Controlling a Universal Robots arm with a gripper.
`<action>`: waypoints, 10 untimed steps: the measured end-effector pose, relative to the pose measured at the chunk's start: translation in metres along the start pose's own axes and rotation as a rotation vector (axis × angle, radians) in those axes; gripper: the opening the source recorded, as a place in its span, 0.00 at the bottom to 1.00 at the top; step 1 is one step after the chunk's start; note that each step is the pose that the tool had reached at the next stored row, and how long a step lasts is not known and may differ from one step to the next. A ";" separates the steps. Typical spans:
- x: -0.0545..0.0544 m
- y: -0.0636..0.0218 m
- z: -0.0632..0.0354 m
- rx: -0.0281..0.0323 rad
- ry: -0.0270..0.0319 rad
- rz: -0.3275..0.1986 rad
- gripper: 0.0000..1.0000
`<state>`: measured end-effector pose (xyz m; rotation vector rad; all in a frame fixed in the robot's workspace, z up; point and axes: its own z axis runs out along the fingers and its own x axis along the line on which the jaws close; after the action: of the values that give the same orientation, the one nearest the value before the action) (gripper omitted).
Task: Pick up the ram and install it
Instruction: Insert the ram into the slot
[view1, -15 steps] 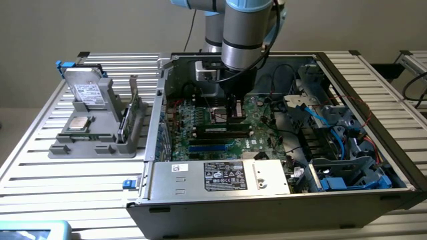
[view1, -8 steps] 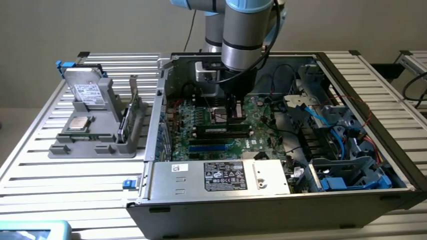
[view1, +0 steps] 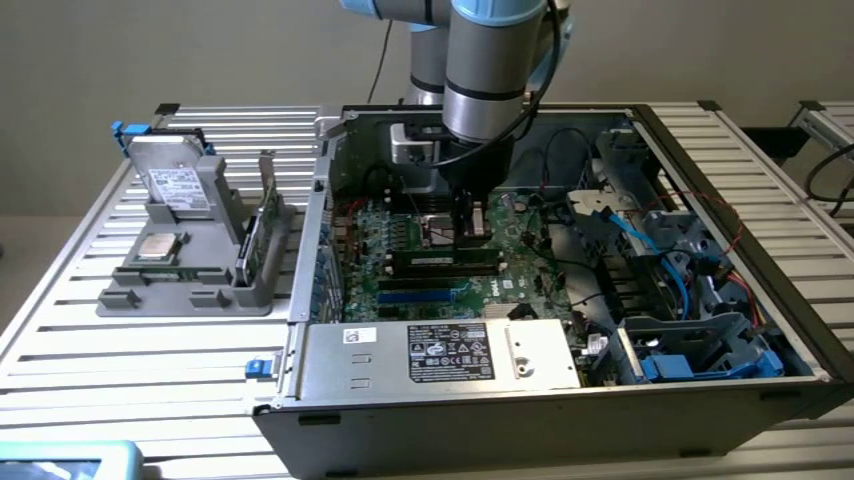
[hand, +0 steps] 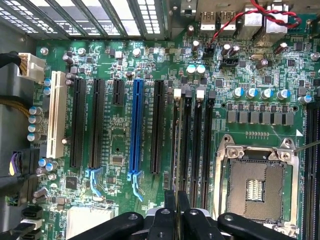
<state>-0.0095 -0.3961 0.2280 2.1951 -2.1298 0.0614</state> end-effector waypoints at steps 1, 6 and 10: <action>0.000 0.0000 0.0001 0.0004 0.0002 0.000 0.13; 0.000 0.0000 0.0002 0.0025 0.0001 0.000 0.13; 0.000 0.0002 0.0003 0.0041 0.0003 0.000 0.13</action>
<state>-0.0098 -0.3966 0.2277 2.1968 -2.1318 0.0662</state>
